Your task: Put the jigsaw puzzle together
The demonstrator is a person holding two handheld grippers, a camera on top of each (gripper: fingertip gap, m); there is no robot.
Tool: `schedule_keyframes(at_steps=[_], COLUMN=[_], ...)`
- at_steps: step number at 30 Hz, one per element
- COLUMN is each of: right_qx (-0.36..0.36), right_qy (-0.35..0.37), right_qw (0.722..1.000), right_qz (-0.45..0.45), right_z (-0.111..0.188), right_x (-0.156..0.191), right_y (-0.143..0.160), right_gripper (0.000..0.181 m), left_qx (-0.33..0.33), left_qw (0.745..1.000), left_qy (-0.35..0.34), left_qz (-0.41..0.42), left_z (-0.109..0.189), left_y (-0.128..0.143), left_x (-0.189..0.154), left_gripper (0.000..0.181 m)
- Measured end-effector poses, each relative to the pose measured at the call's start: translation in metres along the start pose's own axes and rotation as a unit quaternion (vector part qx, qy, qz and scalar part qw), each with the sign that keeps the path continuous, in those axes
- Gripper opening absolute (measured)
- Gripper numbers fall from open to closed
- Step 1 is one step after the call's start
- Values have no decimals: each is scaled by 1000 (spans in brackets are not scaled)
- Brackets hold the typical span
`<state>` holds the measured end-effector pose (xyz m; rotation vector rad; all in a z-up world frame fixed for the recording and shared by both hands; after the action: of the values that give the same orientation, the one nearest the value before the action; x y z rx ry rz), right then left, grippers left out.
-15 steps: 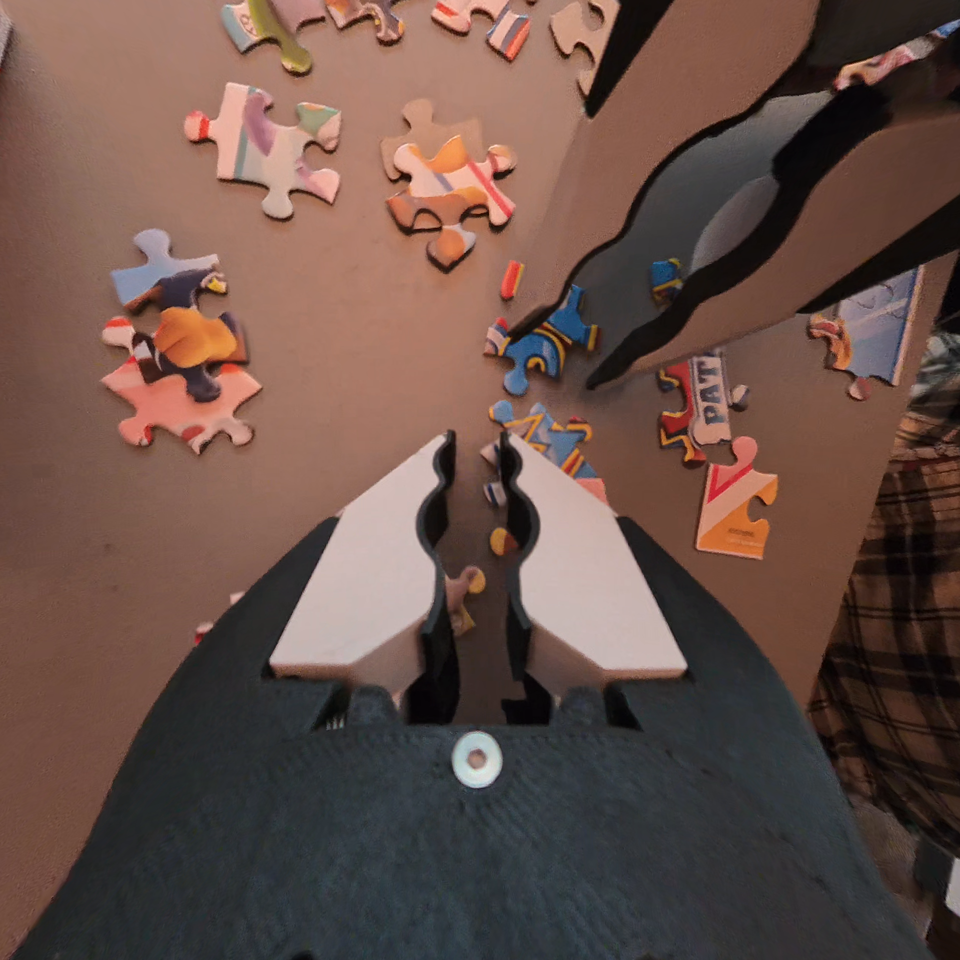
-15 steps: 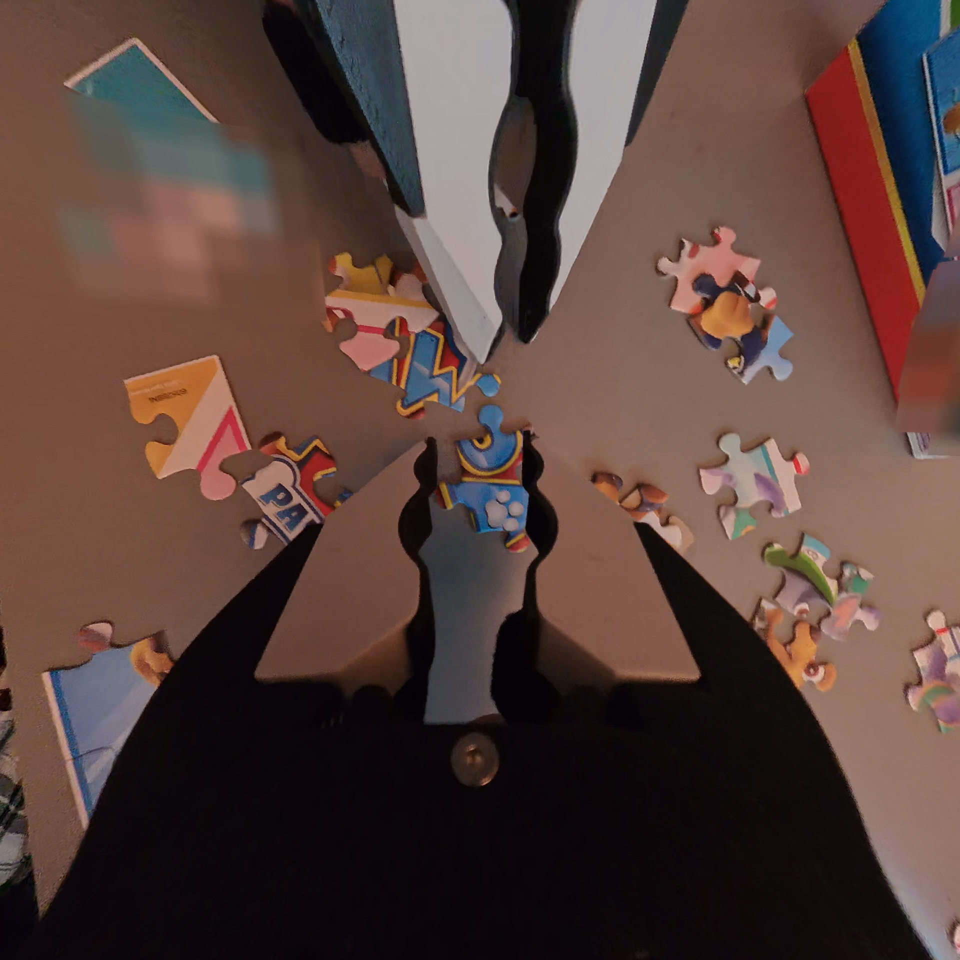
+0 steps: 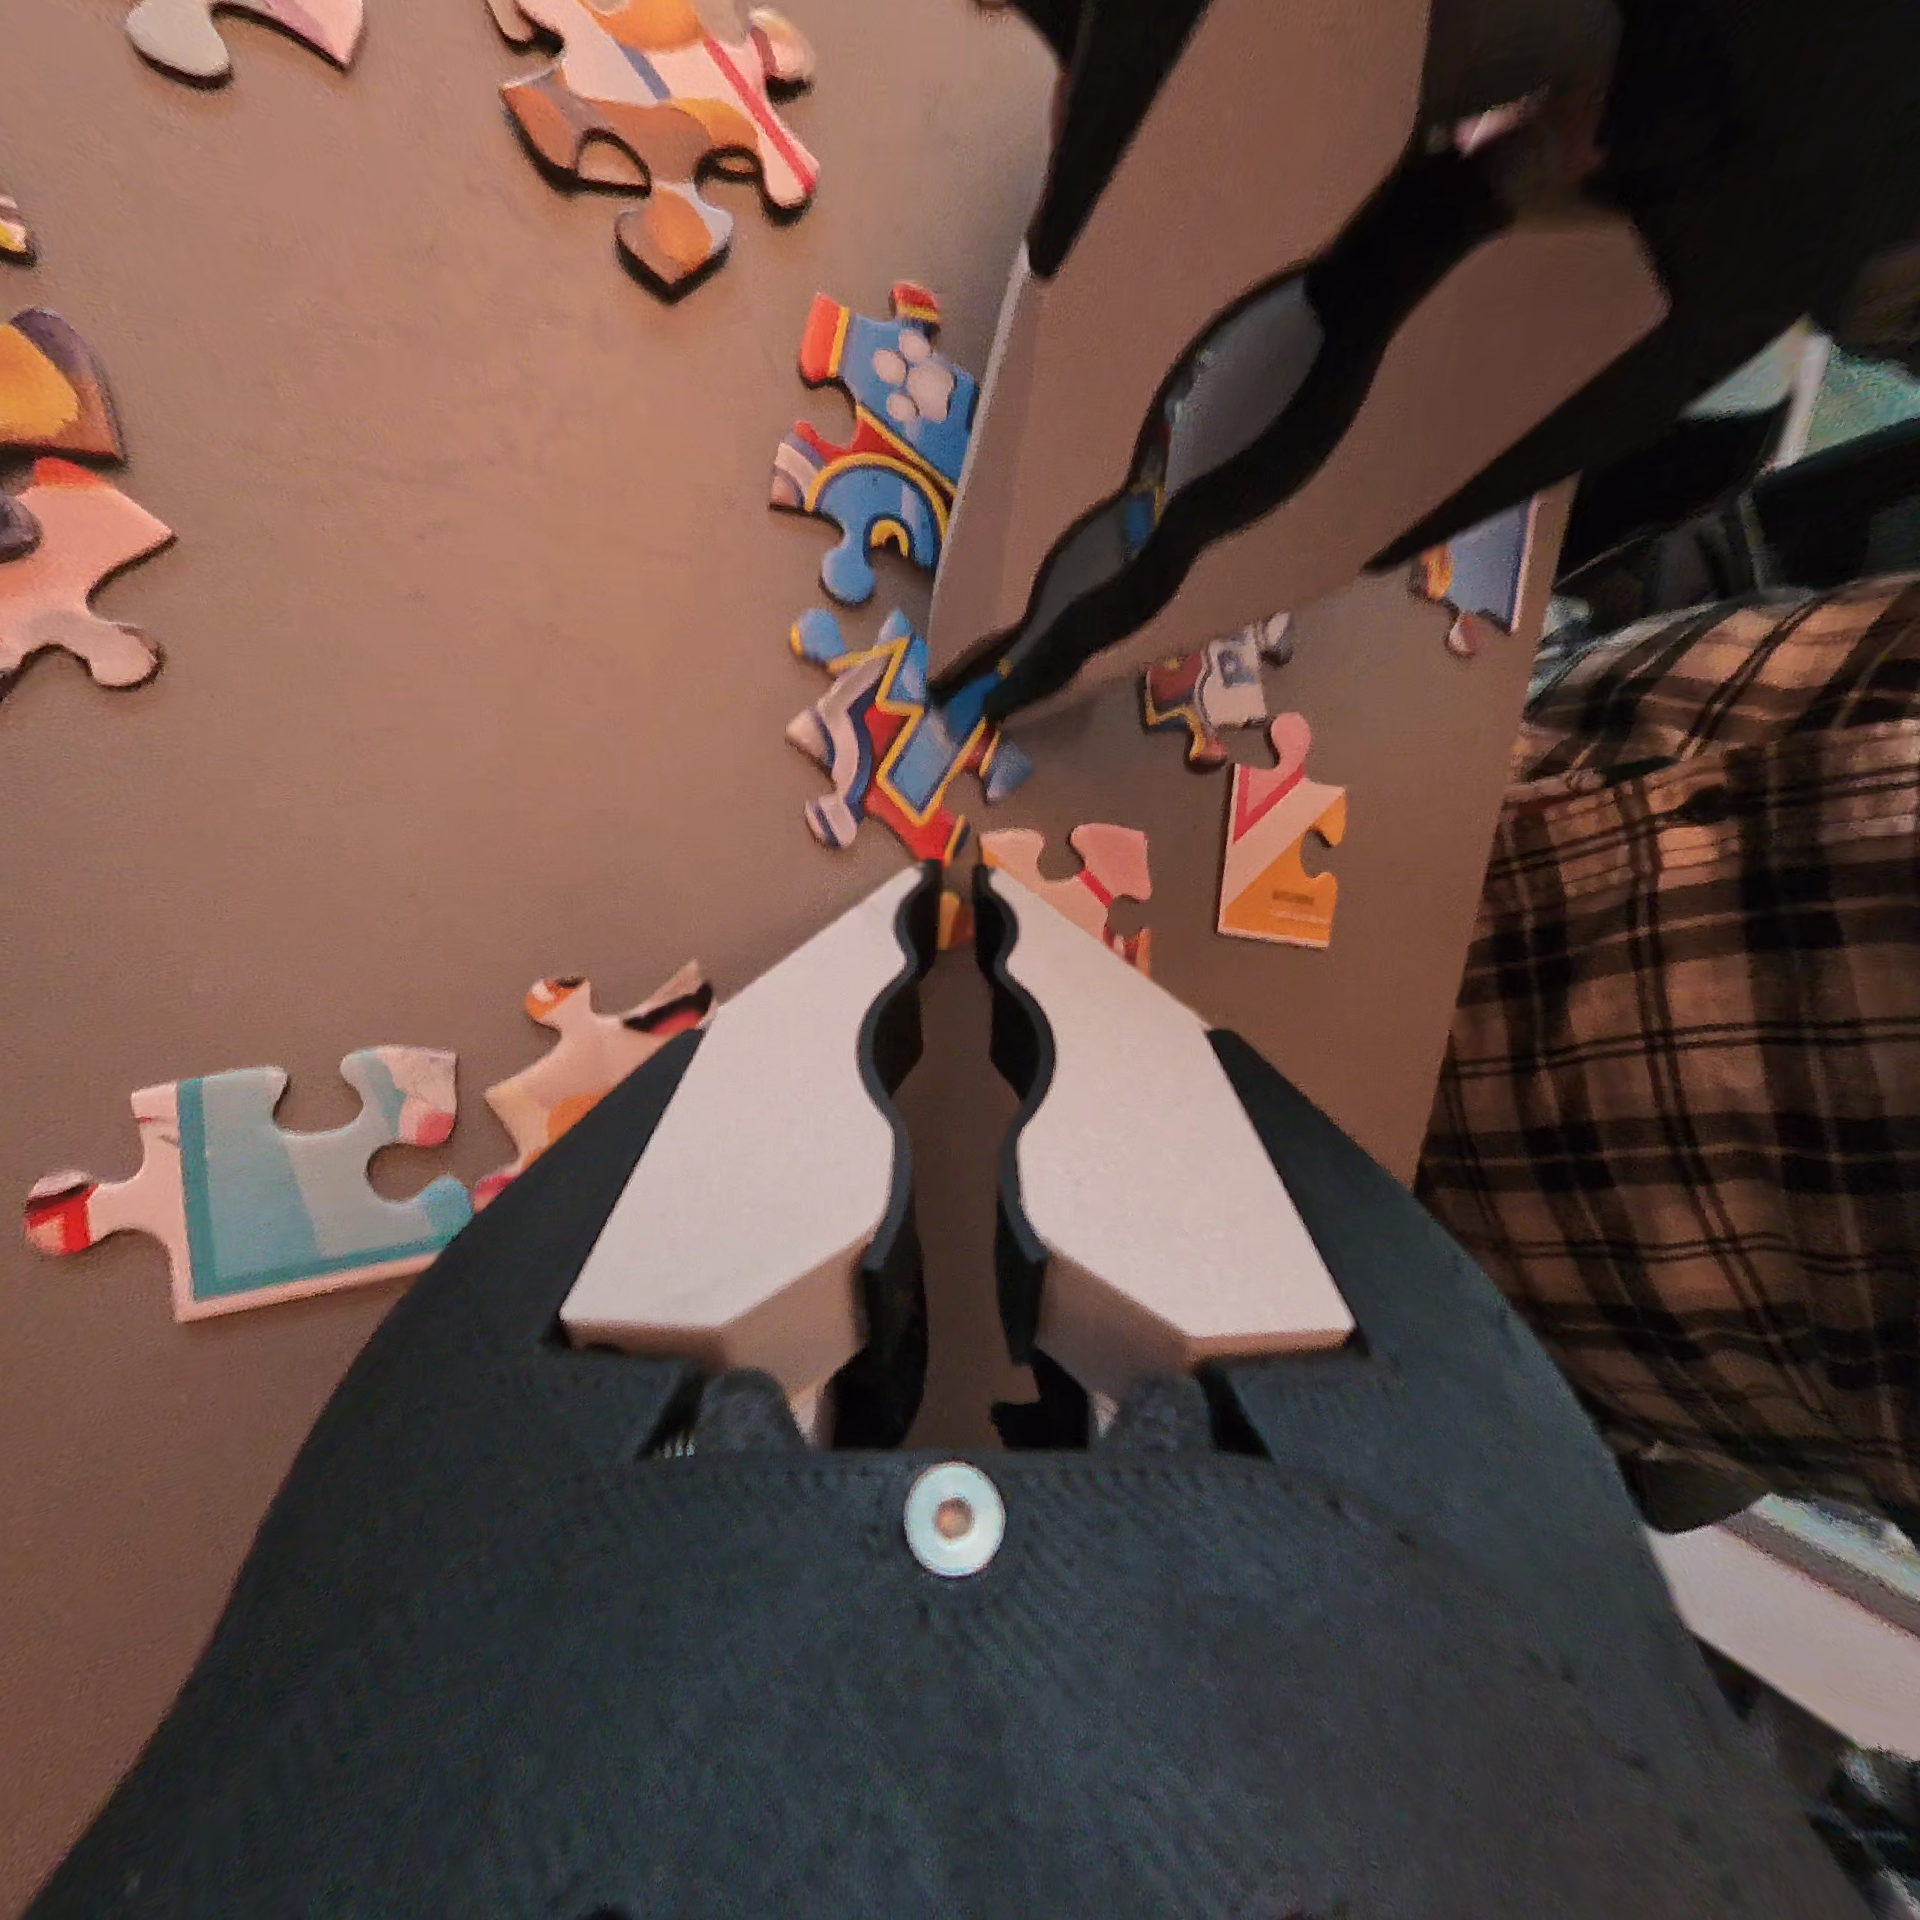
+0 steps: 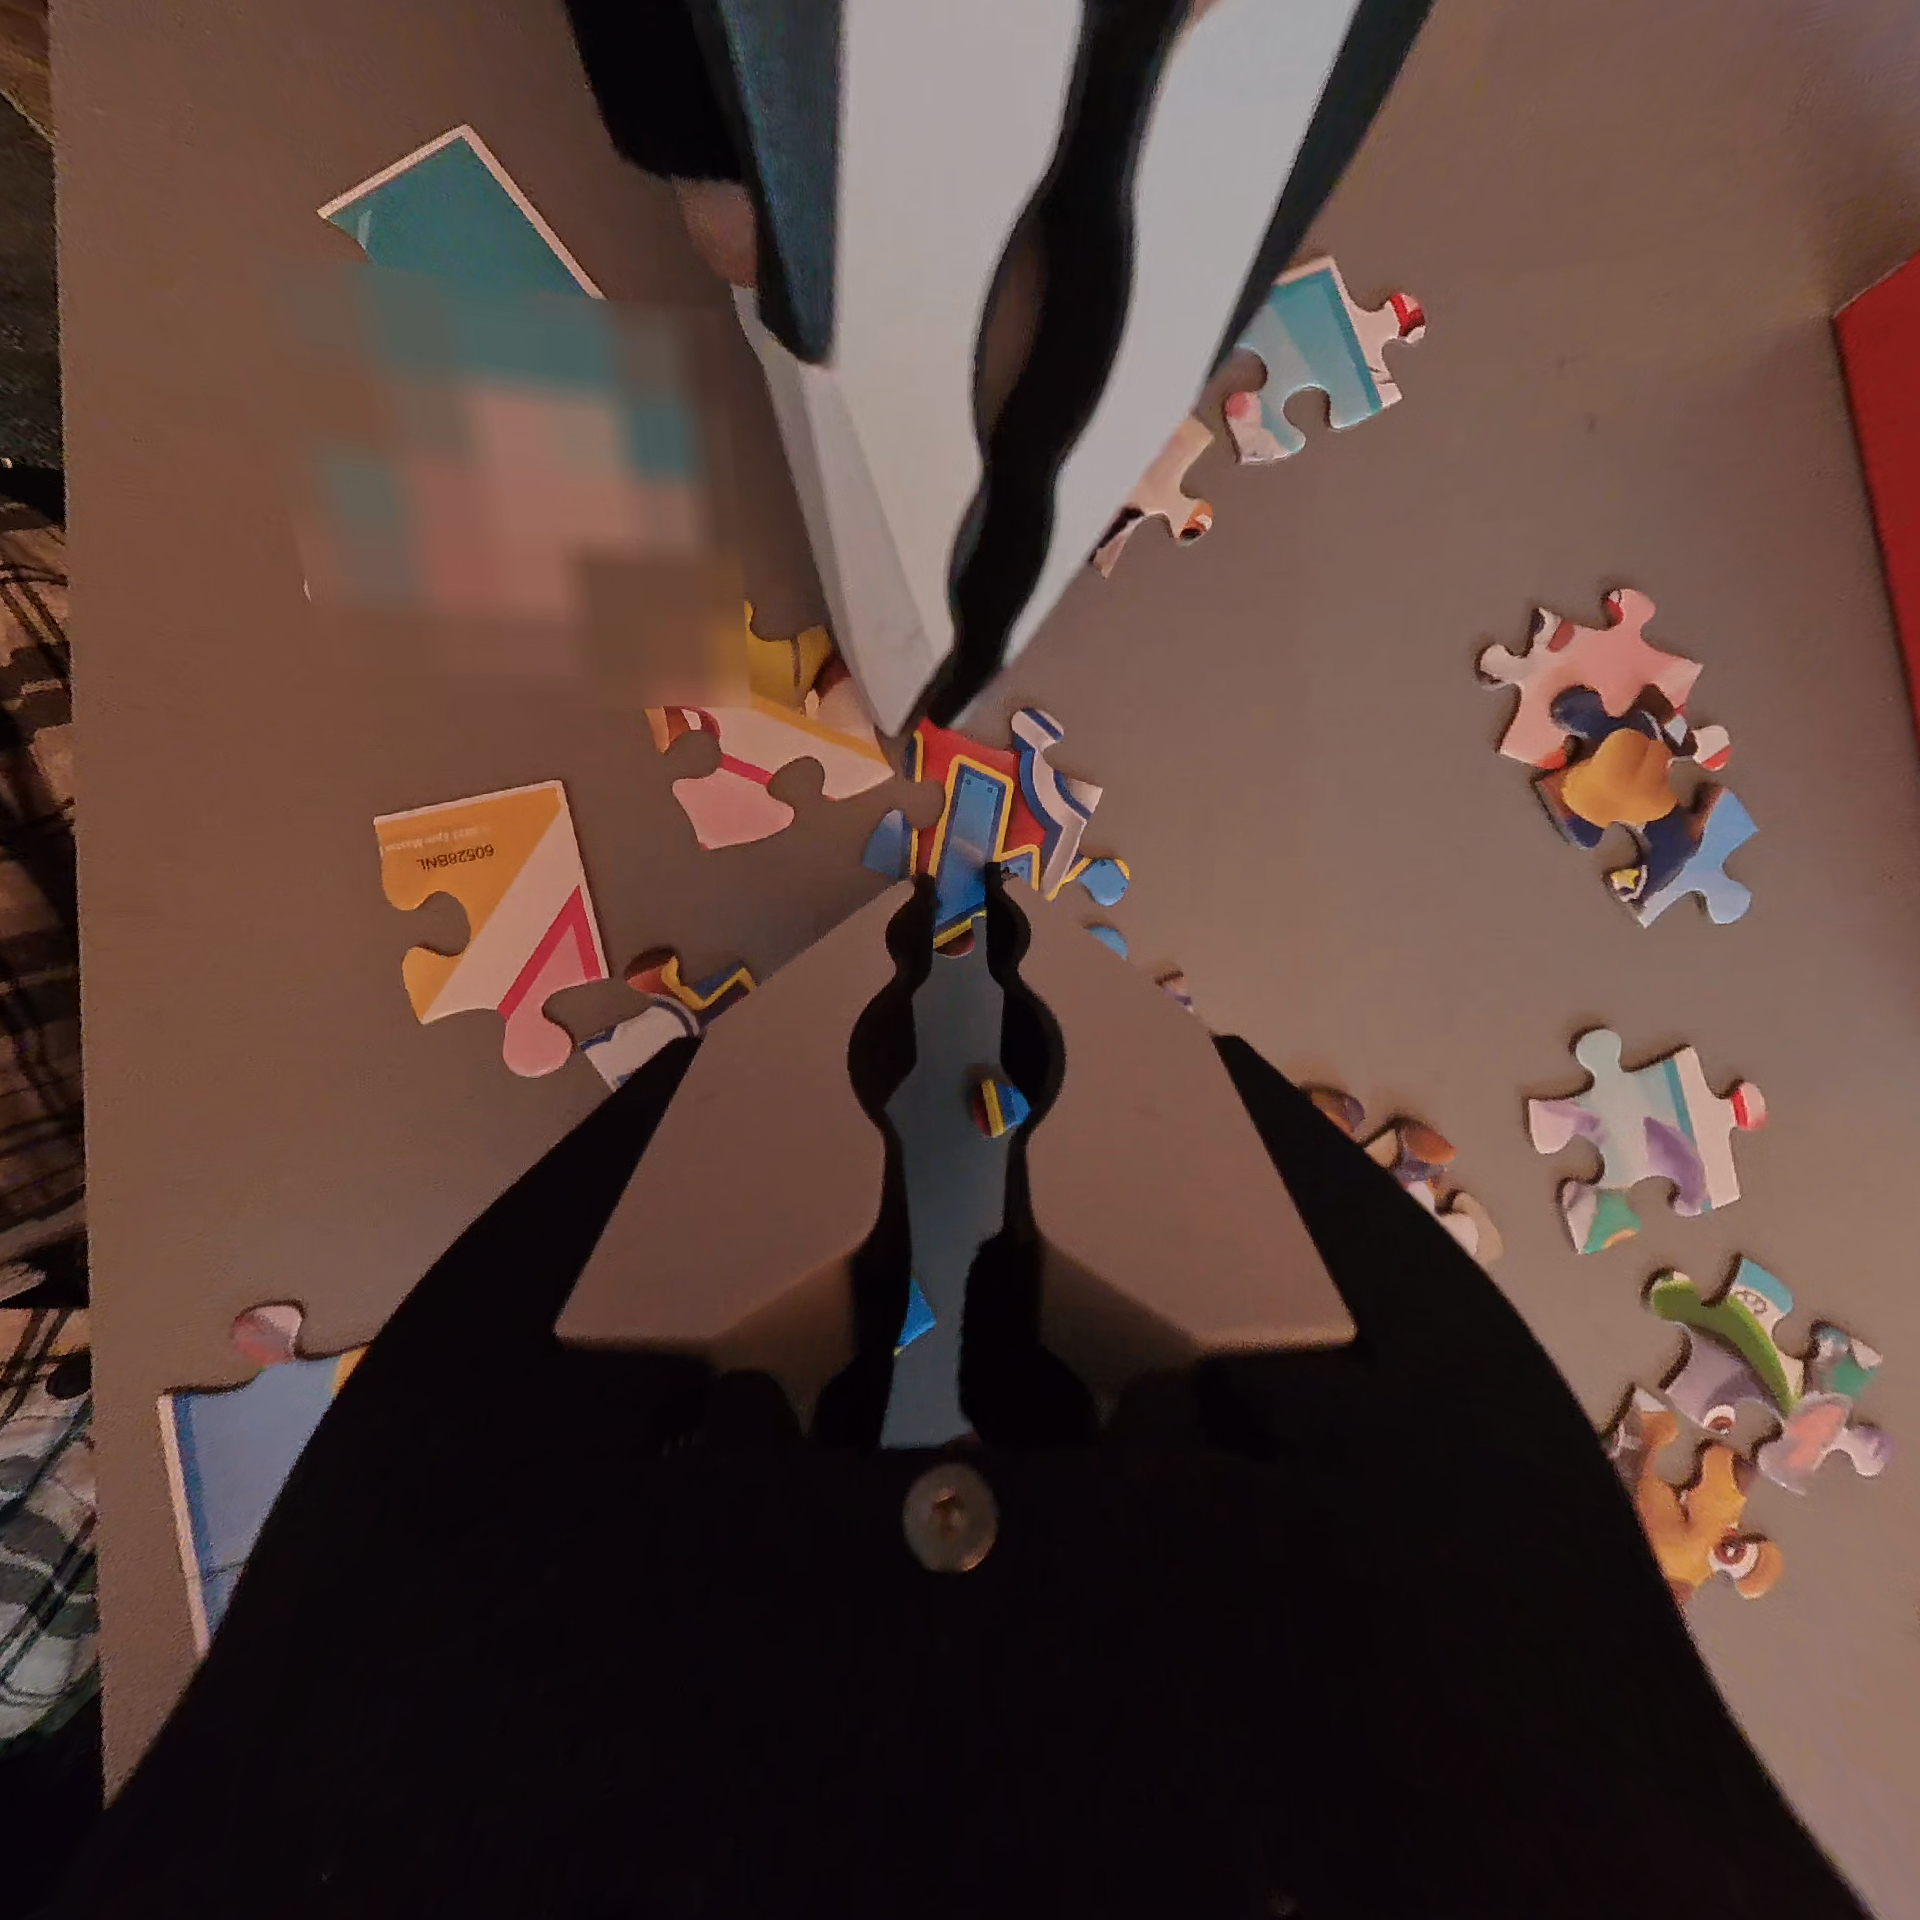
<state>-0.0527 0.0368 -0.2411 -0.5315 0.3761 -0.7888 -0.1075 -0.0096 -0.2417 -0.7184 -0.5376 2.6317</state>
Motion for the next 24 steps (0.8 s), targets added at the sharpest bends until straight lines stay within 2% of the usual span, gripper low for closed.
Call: schedule_keyframes(at_steps=[1, 3, 5, 7, 10, 15, 17, 19, 20, 22, 24], right_qx=[3, 7, 13, 21, 13, 2, -2, -6, -7, -11, -15], right_qy=[-1, -3, -3, 4, -8, -14, -12, -9, -7, -4, -2], right_qw=[1000, 1000, 1000, 1000, 1000, 999, 999, 999, 999, 999, 999], right_qz=[-2, -2, -2, -3, -18, -37, -36, -36, -33, -31, -34], right_z=[1, 3, 6, 10, 13, 14, 14, 14, 14, 14, 14], right_x=[0, 0, 0, -1, 2, 4, 4, 4, 4, 5, 6], right_y=[1, 4, 7, 11, 17, 19, 20, 20, 20, 20, 20], right_gripper=[8, 8, 11, 20, 16, 8, 7, 7, 7, 6, 6], left_qx=[13, 28, 30, 23, 13, -3, -3, 7, 2, -4, -14], left_qw=[1000, 997, 993, 994, 994, 997, 997, 998, 999, 999, 999], left_qy=[-22, -75, -115, -99, -96, -63, -59, -30, -14, -17, -36], left_qz=[-6, -9, -15, -35, -58, -51, -51, -52, -51, -43, -37], left_z=[2, 12, 18, 12, 3, -8, -8, -10, -12, -12, -8], left_y=[3, 7, 6, 1, -9, -18, -17, -13, -13, -12, -14], left_x=[3, 12, 20, 14, 7, 2, 0, -7, -11, -9, -3], left_gripper=[0, 1, 18, 27, 27, 11, 14, 3, 5, 1, 7])
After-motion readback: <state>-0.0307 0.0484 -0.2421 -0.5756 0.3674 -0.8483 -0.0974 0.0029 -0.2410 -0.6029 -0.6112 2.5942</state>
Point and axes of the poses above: each gripper's, where its closed fingertips meet, z back along the fingers, y out of its underside, x = y × z across the jaws, the point moved 4 cm from there along z, back along the fingers, and after that the axes turned 3 degrees about z, right-handed, at the moved point
